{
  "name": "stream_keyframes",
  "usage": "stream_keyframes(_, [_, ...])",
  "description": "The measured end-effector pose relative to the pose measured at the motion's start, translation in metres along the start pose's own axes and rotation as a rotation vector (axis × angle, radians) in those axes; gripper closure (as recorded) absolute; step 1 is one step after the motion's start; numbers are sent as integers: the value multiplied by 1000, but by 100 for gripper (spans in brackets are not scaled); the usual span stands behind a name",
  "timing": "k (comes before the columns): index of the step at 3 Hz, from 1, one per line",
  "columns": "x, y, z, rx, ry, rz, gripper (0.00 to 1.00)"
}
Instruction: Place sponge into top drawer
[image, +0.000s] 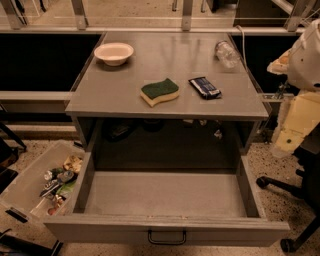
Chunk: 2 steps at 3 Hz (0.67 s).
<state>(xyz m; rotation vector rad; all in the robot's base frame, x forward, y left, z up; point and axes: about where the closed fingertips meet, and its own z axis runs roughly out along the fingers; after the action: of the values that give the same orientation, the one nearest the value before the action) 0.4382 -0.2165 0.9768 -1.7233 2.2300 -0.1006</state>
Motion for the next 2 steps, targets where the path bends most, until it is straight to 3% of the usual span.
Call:
stream_keyframes(1, [0,0,0,0,0,0,0])
stream_keyframes(2, [-23,-19,4,-15,-22,-68,0])
